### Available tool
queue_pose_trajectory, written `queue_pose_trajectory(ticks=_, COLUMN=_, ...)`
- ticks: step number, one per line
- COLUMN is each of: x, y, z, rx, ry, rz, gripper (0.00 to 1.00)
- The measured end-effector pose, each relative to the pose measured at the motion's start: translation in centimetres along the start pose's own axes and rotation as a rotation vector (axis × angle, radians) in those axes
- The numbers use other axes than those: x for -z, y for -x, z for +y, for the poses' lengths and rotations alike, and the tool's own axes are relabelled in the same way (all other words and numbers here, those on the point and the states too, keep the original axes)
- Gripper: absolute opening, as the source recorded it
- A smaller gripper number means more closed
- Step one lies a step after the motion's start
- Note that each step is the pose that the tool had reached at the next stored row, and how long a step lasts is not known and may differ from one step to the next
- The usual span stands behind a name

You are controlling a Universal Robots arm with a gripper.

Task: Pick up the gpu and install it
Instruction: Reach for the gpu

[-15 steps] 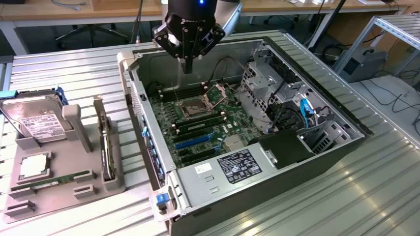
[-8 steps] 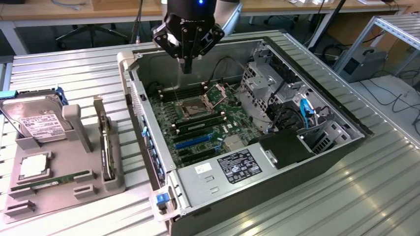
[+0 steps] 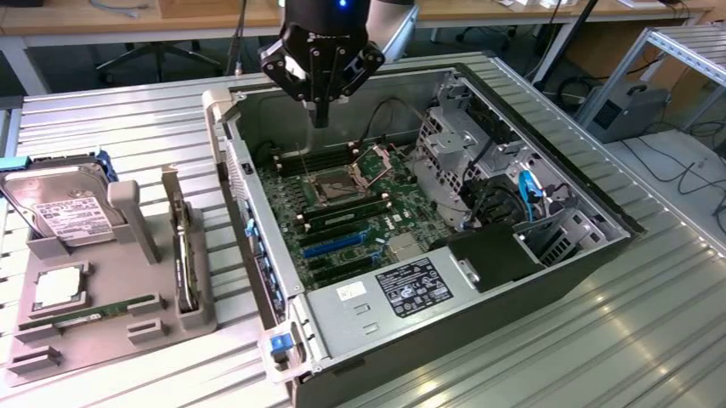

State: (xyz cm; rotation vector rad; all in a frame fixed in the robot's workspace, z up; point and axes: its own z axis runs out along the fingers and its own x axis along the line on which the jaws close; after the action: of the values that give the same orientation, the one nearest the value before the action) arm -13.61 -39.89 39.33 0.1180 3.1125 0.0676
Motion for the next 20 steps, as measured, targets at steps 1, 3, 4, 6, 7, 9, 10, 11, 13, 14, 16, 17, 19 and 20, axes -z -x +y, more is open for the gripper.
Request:
queue_pose_trajectory(ticks=1, x=0.00, y=-0.05, z=0.00, rx=0.000, ry=0.0000, rz=0.0000, gripper=0.11)
queue_pose_trajectory(ticks=3, x=0.00, y=-0.12, z=-0.01, rx=0.000, ry=0.0000, rz=0.0000, gripper=0.11)
queue_pose_trajectory(ticks=4, x=0.00, y=-0.13, z=-0.01, rx=0.000, ry=0.0000, rz=0.0000, gripper=0.11)
queue_pose_trajectory(ticks=6, x=0.01, y=-0.18, z=-0.01, rx=0.000, ry=0.0000, rz=0.0000, gripper=0.11)
queue_pose_trajectory(ticks=7, x=0.00, y=-0.19, z=-0.01, rx=0.000, ry=0.0000, rz=0.0000, gripper=0.11)
queue_pose_trajectory(ticks=9, x=0.00, y=-0.23, z=-0.02, rx=0.000, ry=0.0001, rz=0.0000, gripper=0.11)
queue_pose_trajectory(ticks=10, x=0.01, y=-0.25, z=-0.02, rx=0.000, ry=0.0000, rz=0.0000, gripper=0.11)
queue_pose_trajectory(ticks=11, x=0.01, y=-0.27, z=-0.02, rx=0.000, ry=0.0000, rz=0.0000, gripper=0.11)
queue_pose_trajectory(ticks=13, x=0.01, y=-0.31, z=-0.02, rx=0.000, ry=0.0000, rz=-0.0001, gripper=0.11)
queue_pose_trajectory(ticks=14, x=0.01, y=-0.33, z=-0.03, rx=0.000, ry=0.0000, rz=0.0000, gripper=0.11)
queue_pose_trajectory(ticks=16, x=0.01, y=-0.37, z=-0.03, rx=0.000, ry=0.0000, rz=0.0000, gripper=0.11)
queue_pose_trajectory(ticks=17, x=0.01, y=-0.42, z=-0.03, rx=0.000, ry=0.0000, rz=0.0000, gripper=0.11)
queue_pose_trajectory(ticks=19, x=0.01, y=-0.50, z=-0.04, rx=0.000, ry=0.0001, rz=0.0000, gripper=0.11)
queue_pose_trajectory(ticks=20, x=0.02, y=-0.53, z=-0.04, rx=0.000, ry=0.0000, rz=0.0000, gripper=0.11)
